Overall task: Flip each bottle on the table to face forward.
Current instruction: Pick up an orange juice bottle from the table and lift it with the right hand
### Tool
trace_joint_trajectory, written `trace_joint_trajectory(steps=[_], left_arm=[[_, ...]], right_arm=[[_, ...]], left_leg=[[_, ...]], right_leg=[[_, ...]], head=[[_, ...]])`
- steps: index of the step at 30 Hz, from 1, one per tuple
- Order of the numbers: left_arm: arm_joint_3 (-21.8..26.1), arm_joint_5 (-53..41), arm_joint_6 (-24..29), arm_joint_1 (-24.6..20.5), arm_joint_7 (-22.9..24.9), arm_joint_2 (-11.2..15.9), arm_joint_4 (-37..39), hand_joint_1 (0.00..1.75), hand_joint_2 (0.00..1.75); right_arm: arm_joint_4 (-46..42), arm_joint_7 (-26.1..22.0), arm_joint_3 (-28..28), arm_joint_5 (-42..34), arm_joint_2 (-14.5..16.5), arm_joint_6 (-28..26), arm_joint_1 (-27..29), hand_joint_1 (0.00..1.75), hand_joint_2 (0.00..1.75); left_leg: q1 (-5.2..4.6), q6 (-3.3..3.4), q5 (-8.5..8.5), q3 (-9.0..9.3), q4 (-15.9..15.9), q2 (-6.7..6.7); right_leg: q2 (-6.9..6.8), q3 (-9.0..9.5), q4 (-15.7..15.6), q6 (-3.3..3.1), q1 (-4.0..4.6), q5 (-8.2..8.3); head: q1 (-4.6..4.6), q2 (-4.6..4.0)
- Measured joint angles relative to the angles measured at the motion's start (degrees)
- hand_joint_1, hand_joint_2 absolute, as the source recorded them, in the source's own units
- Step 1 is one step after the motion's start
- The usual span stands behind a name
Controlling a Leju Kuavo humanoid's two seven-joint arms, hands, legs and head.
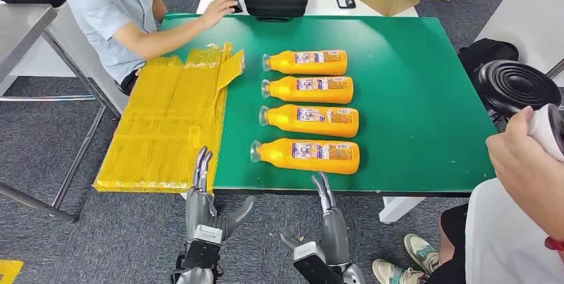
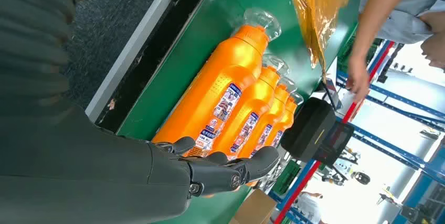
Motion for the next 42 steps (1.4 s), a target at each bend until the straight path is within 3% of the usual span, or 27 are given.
trace_joint_trajectory(steps=[10,17,29,42], left_arm=[[0.02,-0.15,0.0,0.0,0.0,0.0,0.0,0.0,1.75],[0.0,-0.16,-1.13,-0.55,0.0,-0.01,0.0,0.0,1.75],[-0.92,0.02,-4.73,-3.03,0.0,-0.05,0.57,0.0,1.75],[-2.07,0.56,-6.15,-4.7,0.0,-0.13,1.65,0.0,1.75]], right_arm=[[0.01,-0.09,-0.28,0.59,0.0,-0.19,-0.01,0.0,1.75],[0.85,3.4,-1.87,12.32,-1.13,-3.91,-1.96,0.0,1.75],[10.78,10.1,-11.47,23.91,-4.7,1.36,-14.78,0.0,1.75],[21.24,12.86,-13.05,28.13,-4.65,3.23,-23.31,0.0,1.75]], left_leg=[[0.0,0.0,0.0,0.0,0.0,0.0],[0.0,0.01,0.01,0.0,0.0,-0.01],[-0.02,0.02,0.05,0.02,0.04,0.01],[-0.02,0.02,0.05,-0.01,0.04,0.01]], right_leg=[[0.0,0.0,0.0,0.0,0.0,0.0],[0.0,0.01,0.0,0.0,-0.01,0.01],[0.0,0.02,0.0,0.03,-0.02,0.07],[0.0,0.01,0.01,0.03,-0.01,0.06]], head=[[0.0,0.0],[0.01,0.0],[0.0,0.0],[0.0,0.0]])
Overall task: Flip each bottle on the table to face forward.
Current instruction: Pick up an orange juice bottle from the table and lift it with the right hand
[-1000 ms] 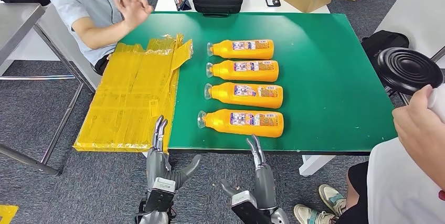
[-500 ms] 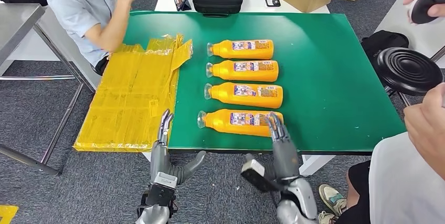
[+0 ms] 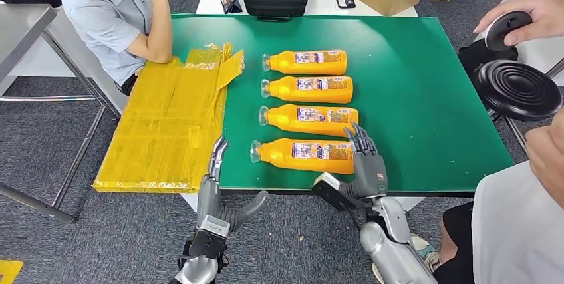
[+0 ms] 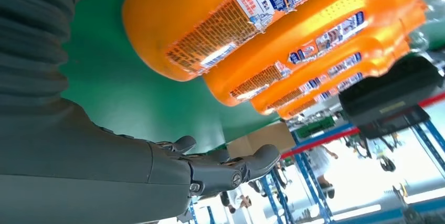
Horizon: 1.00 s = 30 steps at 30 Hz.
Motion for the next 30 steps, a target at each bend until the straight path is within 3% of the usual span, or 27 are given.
trace_joint_trajectory(steps=[9,24,30], left_arm=[[-0.81,0.39,-1.69,-1.37,0.0,-0.24,0.88,0.0,1.75],[-0.84,0.24,-2.84,-1.38,0.0,-0.24,0.89,0.0,1.75],[-0.72,-0.81,-2.75,-1.11,0.0,-0.22,0.75,0.0,1.75]], right_arm=[[12.61,4.49,1.45,5.01,2.22,4.25,-8.43,0.0,1.75],[19.59,9.05,5.1,8.2,4.81,9.35,-12.32,0.0,1.75],[20.84,16.6,6.72,12.99,5.15,8.6,-13.38,0.0,1.75]], left_leg=[[0.0,0.02,0.04,0.02,0.01,0.0],[0.0,0.02,0.04,0.01,0.01,-0.01],[0.0,0.02,0.04,0.01,0.01,-0.01]], right_leg=[[0.0,0.01,0.01,0.01,0.0,0.02],[0.0,0.01,0.02,0.01,0.0,0.01],[0.0,0.01,0.02,0.01,0.0,0.01]], head=[[0.0,0.0],[0.0,0.0],[0.0,0.0]])
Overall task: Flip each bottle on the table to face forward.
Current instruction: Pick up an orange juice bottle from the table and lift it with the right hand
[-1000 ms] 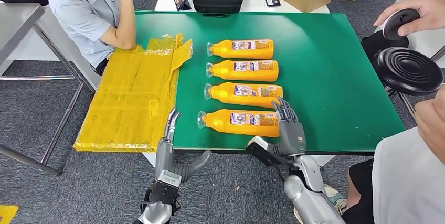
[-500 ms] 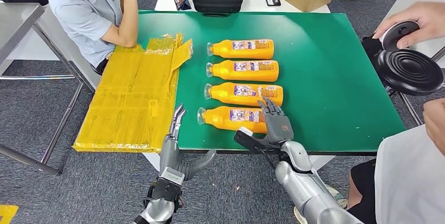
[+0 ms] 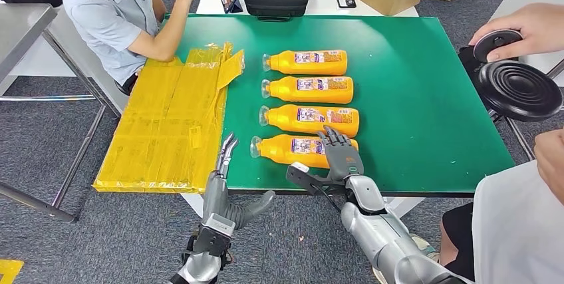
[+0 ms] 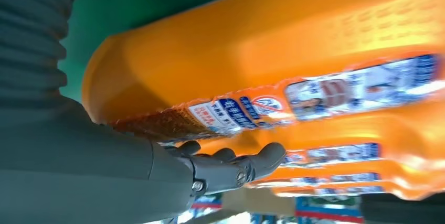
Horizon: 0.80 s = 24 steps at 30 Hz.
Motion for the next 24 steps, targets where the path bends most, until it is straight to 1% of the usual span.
trace_joint_trajectory(steps=[6,10,13,14,17,18,21,24], left_arm=[[0.82,-1.51,-0.17,1.27,0.0,-0.39,-0.89,0.0,1.75],[1.36,-2.02,-0.23,1.76,0.0,-0.48,-1.04,0.0,1.75],[1.94,-2.22,-0.2,2.07,0.0,-0.51,-1.2,0.0,1.75],[2.18,-2.24,-0.19,2.13,0.0,-0.52,-1.31,0.0,1.75],[2.68,-2.3,-0.25,2.21,0.0,-0.53,-1.5,0.0,1.75],[2.79,-2.35,-0.29,2.23,0.0,-0.56,-1.51,0.0,1.75],[3.13,-2.42,-0.35,2.25,0.0,-0.71,-1.51,0.0,1.75],[3.47,-2.36,-0.29,2.26,0.0,-0.8,-1.51,0.0,1.75]], right_arm=[[0.87,7.11,1.18,4.67,-0.03,-0.65,-0.67,0.0,1.75],[1.33,8.42,1.61,5.8,-0.02,-0.44,-0.97,0.0,1.75],[1.69,8.72,1.69,6.4,0.0,0.89,-1.19,0.0,1.75],[1.81,8.75,1.68,6.49,0.01,1.38,-1.29,0.37,1.75],[2.17,8.42,1.68,6.14,0.03,3.01,-1.57,1.67,1.75],[2.31,8.02,1.68,5.75,0.03,3.82,-1.61,1.75,1.75],[2.72,6.25,1.61,4.14,-0.02,5.68,-1.77,1.75,1.75],[3.09,5.08,1.42,3.04,-0.08,6.12,-2.07,1.75,1.75]], left_leg=[[0.0,0.0,0.0,0.0,0.0,0.0],[0.0,0.0,0.0,0.01,0.0,-0.02],[0.0,0.0,0.0,0.08,0.0,-0.01],[0.0,0.0,0.0,0.11,0.0,-0.01],[0.0,0.0,0.0,0.19,0.0,-0.01],[0.0,0.0,0.0,0.2,0.0,0.0],[0.0,0.0,0.0,0.26,0.0,0.01],[0.0,0.0,0.0,0.34,0.0,0.0]], right_leg=[[0.0,0.0,0.0,0.0,0.0,0.0],[-0.01,0.02,0.0,0.0,0.0,0.0],[-0.01,0.08,0.0,0.0,0.0,0.0],[0.0,0.11,0.0,0.0,0.0,0.0],[0.0,0.18,-0.01,0.0,0.0,0.0],[0.0,0.19,-0.01,0.0,0.0,0.0],[0.0,0.24,-0.01,0.0,0.0,0.0],[0.0,0.3,-0.02,0.0,0.0,0.0]], head=[[0.0,0.0],[0.0,0.0],[0.0,0.0],[0.01,0.0],[0.01,0.0],[0.01,0.0],[0.01,0.0],[0.02,0.0]])
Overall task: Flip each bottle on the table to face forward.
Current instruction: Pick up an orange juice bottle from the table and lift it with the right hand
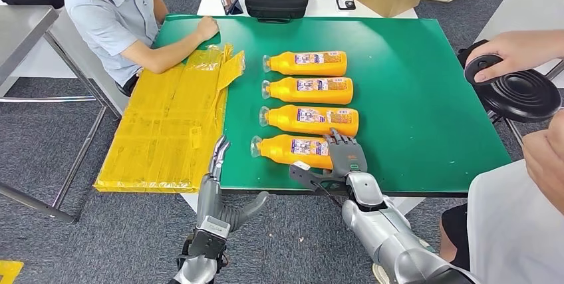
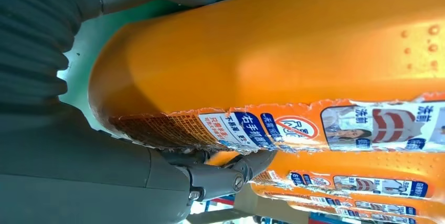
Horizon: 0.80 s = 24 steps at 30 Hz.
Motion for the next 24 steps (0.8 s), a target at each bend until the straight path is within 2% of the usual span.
trace_joint_trajectory(steps=[13,15,19,24], left_arm=[[0.45,0.67,0.43,-0.09,0.0,-0.01,0.0,0.0,1.75],[0.58,0.97,0.63,-0.09,0.0,-0.01,-0.01,0.0,1.75],[1.36,2.66,1.44,-0.05,0.0,-0.04,-0.2,0.0,1.75],[1.98,3.15,1.63,-0.02,0.0,-0.2,-0.46,0.0,1.75]], right_arm=[[2.73,-3.59,-3.3,-5.71,-0.32,0.94,-0.19,1.75,1.75],[2.9,-5.67,-4.09,-7.43,-0.39,0.9,-0.04,1.75,1.75],[2.88,-13.27,-7.58,-14.3,-0.4,0.93,0.94,1.75,1.75],[2.83,-15.22,-10.38,-15.86,-0.03,0.94,1.81,1.75,1.75]], left_leg=[[0.0,-0.01,-0.06,0.37,0.0,0.0],[0.0,0.0,-0.07,0.45,0.0,0.0],[0.0,0.01,-0.21,0.71,-0.01,0.06],[0.0,-0.07,-0.32,1.04,-0.02,0.11]], right_leg=[[0.0,0.34,-0.03,-0.01,0.0,-0.05],[0.0,0.41,-0.03,-0.01,0.0,-0.06],[0.06,0.64,-0.04,-0.01,0.01,-0.05],[0.17,0.86,-0.05,-0.03,0.04,-0.08]], head=[[-0.01,0.0],[-0.01,0.0],[0.01,0.0],[0.0,0.0]])
